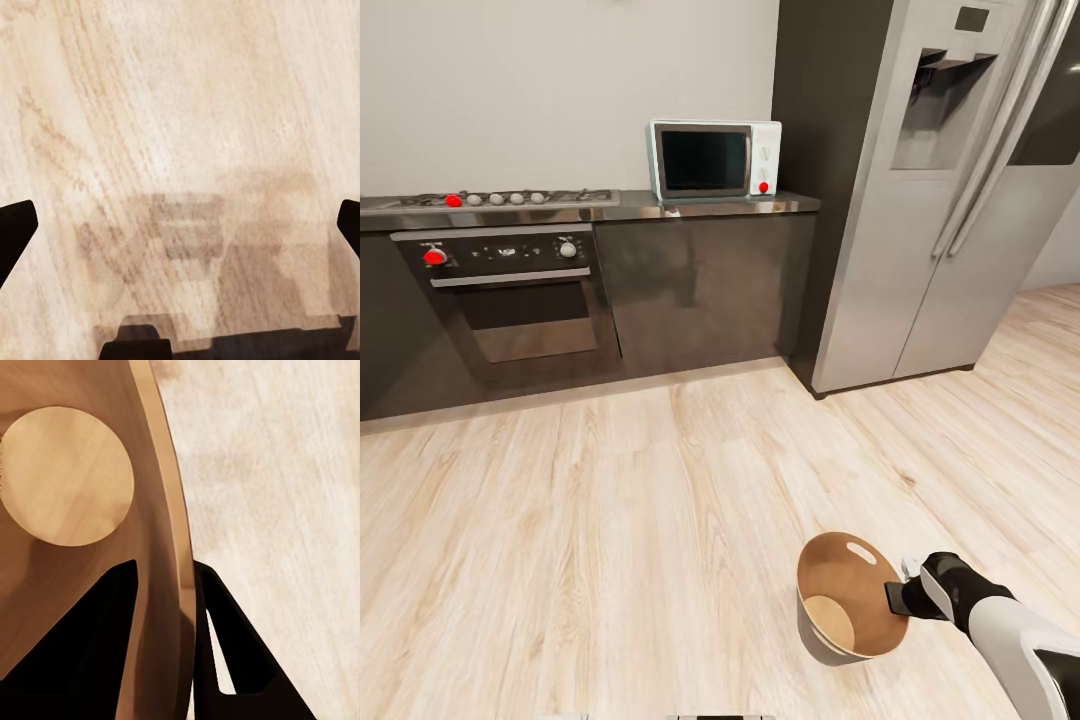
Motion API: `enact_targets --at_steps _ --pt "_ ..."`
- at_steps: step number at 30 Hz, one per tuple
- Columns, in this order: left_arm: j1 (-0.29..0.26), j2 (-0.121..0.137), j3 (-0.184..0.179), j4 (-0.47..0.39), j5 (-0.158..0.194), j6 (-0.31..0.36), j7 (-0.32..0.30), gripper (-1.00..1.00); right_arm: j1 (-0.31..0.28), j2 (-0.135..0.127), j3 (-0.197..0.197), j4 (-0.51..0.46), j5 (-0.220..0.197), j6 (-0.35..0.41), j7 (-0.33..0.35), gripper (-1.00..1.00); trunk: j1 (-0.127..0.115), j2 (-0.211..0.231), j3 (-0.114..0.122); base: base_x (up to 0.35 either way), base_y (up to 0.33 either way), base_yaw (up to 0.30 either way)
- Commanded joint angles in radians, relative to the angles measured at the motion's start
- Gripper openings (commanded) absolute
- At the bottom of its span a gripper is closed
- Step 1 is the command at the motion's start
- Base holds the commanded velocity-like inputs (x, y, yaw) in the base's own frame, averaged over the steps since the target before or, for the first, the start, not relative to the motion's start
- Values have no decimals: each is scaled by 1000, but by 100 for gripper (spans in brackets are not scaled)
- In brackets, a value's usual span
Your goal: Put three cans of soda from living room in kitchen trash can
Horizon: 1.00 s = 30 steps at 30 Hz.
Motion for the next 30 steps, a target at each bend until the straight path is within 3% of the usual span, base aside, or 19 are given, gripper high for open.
enact_targets --at_steps 1,10,30 --pt "0 0 0 0 0 0 0 100 1 0 0 1 -11 1 2 -100 0 0 0 0 0 0" --pt "0 0 1 -2 1 0 -1 100 6 1 1 12 -11 -43 4 -100 0 0 0 0 0 0" --pt "-1 2 1 -2 0 0 -3 100 7 17 1 12 -10 -51 9 -100 -9 5 77 0 0 0"
